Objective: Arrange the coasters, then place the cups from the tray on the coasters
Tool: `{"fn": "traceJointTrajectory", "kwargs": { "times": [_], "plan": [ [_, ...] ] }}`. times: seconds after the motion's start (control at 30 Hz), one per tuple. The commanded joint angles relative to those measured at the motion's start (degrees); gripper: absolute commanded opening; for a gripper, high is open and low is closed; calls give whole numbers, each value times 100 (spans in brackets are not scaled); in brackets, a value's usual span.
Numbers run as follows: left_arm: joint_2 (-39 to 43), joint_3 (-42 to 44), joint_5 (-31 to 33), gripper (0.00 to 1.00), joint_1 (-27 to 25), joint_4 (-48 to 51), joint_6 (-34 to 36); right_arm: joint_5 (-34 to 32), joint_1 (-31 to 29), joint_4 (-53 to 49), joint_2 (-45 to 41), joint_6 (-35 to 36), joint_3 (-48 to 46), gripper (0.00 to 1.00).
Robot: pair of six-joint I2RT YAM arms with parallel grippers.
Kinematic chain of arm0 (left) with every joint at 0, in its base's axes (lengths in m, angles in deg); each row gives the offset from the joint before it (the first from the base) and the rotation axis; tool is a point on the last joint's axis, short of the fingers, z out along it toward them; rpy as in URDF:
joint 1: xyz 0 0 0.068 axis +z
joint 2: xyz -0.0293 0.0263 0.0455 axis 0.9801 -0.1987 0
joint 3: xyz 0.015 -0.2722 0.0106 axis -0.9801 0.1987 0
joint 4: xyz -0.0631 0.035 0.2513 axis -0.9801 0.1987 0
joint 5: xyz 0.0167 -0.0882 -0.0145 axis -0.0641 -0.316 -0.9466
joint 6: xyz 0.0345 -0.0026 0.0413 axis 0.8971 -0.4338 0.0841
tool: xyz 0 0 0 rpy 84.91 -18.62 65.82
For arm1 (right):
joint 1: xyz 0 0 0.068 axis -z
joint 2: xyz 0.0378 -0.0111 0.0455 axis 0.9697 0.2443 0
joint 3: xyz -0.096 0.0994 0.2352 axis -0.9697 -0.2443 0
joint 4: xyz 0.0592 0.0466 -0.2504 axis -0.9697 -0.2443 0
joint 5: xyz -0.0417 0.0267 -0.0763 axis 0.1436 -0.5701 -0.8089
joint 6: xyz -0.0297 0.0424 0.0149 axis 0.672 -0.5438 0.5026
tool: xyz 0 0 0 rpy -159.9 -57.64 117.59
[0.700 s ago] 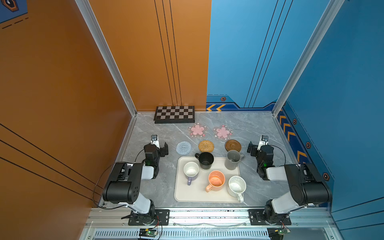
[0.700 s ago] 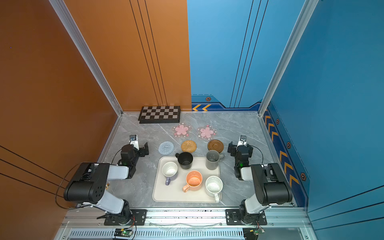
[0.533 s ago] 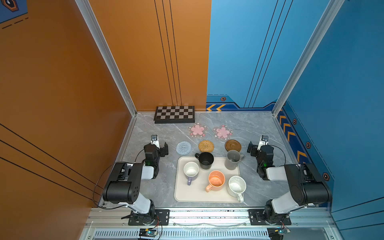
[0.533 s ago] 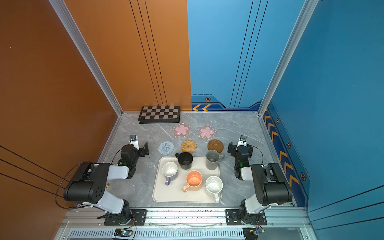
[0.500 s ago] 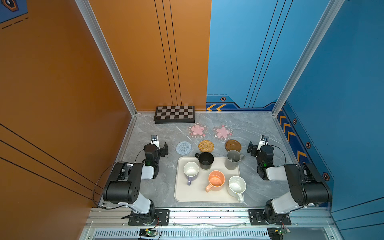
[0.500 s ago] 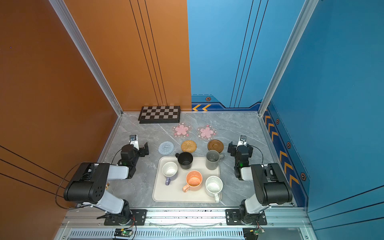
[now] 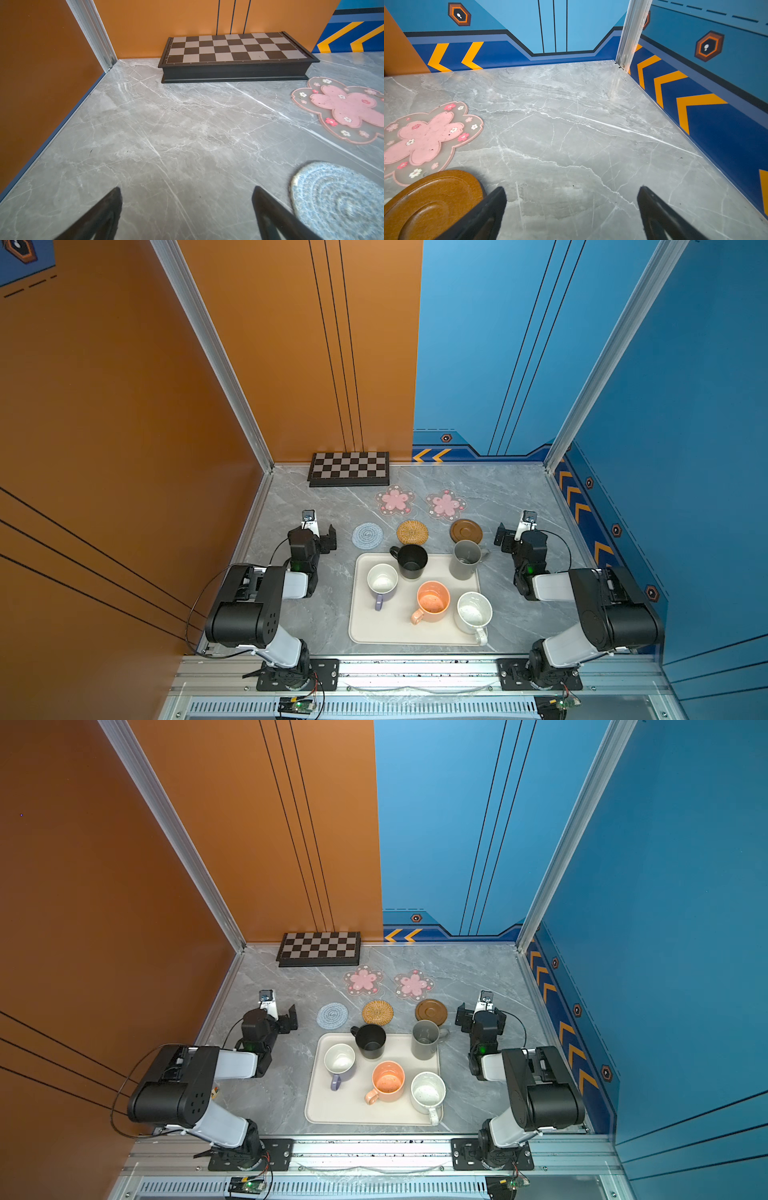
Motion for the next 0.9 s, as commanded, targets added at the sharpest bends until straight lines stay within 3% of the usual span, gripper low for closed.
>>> {"fn": "traceJointTrajectory", "kwargs": {
  "times": [0.0,0.73,0.87],
  "plan": [
    [-28,22,98,98,-9,-97,85,69,41,-7,17,-3,35,100],
    [40,23,-239,98,82,-65,91,69,41,-7,17,-1,38,100],
    [499,-10,307,98,-2,363,35,69,41,-6,17,-1,37,100]
  ]
}}
